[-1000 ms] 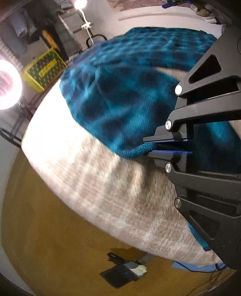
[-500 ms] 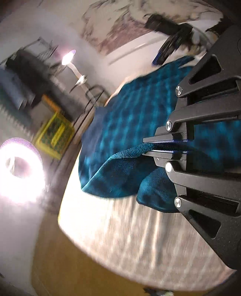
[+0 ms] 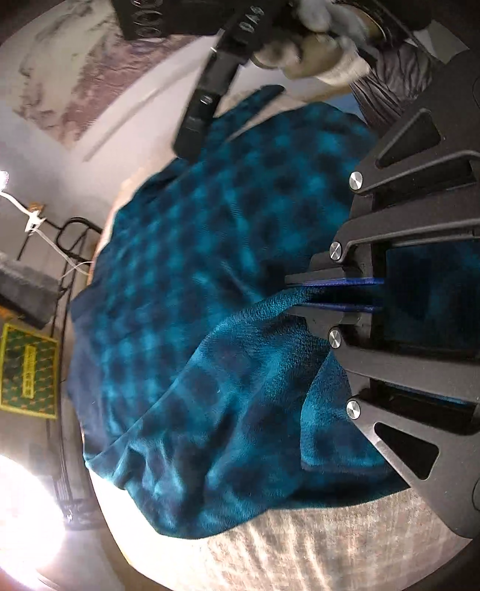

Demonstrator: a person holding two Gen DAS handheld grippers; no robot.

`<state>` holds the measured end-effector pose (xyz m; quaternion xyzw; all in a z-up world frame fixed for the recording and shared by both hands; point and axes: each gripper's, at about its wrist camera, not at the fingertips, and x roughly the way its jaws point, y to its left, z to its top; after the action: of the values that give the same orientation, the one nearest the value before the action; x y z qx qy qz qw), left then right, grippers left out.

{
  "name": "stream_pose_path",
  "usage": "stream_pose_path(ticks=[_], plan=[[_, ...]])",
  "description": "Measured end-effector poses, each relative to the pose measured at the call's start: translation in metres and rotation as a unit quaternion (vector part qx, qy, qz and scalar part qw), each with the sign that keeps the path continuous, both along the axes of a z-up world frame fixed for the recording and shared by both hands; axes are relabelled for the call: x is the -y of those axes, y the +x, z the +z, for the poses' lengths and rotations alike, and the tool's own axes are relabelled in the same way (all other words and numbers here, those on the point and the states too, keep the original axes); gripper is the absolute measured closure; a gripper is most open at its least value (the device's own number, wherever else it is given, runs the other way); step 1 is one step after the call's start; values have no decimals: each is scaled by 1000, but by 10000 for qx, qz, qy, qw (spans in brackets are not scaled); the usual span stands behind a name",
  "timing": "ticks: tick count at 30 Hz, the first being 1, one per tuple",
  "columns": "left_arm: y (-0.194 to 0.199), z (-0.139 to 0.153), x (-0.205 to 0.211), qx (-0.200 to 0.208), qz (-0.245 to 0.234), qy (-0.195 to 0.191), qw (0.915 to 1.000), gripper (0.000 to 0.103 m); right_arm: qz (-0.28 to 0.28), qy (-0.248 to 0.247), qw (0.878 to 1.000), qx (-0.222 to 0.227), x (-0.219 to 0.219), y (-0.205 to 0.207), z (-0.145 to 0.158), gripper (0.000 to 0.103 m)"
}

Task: Fold large clothes
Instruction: 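Lift the gripped side edge with the left gripper and fold it toward the shirt's center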

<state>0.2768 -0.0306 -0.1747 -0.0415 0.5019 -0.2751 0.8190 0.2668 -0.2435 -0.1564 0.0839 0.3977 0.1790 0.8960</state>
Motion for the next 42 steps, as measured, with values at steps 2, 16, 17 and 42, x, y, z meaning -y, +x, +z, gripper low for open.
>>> stream_pose_path(ticks=[2,16,17,42], plan=[[-5,-1,0,-87,-40,72,9999,77,-2,5,10000,-26,3,0,0,62],[-1,-25,-133,-705,1725,-288,9821,52,398,89,9984,-384,-15,-5,-18,61],[2,-32,-135,-839,1768,-323,9801,52,426,108,9982,-418,-19,-5,-20,61],[-114,25,-29,-76,-449,-559,9974,96,596,721,9884,-1198,-21,-11,-49,59]])
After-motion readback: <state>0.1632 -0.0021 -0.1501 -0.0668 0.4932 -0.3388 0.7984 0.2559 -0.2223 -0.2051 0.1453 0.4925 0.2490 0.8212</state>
